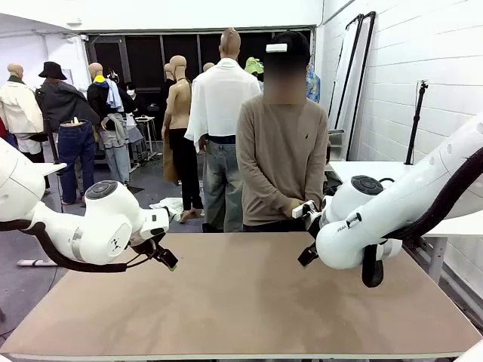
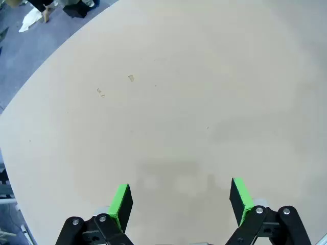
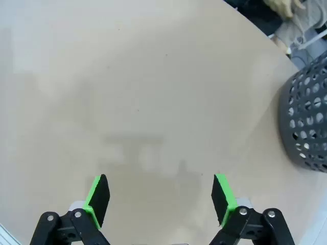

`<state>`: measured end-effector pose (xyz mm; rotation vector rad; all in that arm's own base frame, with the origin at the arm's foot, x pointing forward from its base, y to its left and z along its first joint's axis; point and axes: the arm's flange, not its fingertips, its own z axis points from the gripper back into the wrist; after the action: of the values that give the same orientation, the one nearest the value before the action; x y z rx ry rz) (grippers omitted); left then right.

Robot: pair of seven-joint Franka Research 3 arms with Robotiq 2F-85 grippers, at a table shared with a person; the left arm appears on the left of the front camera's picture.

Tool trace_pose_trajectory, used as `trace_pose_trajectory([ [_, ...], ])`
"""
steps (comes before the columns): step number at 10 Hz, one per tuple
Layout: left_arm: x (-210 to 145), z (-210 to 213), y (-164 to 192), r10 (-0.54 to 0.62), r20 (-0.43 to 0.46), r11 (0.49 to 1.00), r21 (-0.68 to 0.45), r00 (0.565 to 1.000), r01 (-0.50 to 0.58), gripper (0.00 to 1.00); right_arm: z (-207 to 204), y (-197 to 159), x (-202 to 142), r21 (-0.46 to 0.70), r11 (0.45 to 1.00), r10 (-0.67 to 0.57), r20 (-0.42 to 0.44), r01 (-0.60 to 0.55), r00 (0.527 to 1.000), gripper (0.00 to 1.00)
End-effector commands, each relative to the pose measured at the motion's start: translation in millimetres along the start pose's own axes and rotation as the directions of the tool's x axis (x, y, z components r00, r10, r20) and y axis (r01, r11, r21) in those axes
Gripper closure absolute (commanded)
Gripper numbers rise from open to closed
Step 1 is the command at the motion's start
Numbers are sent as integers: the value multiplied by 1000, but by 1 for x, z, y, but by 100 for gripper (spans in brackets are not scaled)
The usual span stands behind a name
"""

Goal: Fold the training pants.
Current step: Grab both ends of the Training pants handed by a person.

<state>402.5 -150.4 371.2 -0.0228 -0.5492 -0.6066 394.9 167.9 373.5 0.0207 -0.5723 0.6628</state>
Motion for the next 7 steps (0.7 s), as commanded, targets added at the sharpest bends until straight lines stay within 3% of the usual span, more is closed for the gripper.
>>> trace_pose_trajectory([
  [1, 0, 0, 0, 0, 0, 1000, 0, 1000, 0, 0, 0, 0, 0, 0, 1000, 0, 0, 0, 1000, 0],
  [7, 0, 0, 0, 0, 0, 1000, 0, 1000, 0, 0, 0, 0, 0, 0, 1000, 0, 0, 0, 1000, 0],
])
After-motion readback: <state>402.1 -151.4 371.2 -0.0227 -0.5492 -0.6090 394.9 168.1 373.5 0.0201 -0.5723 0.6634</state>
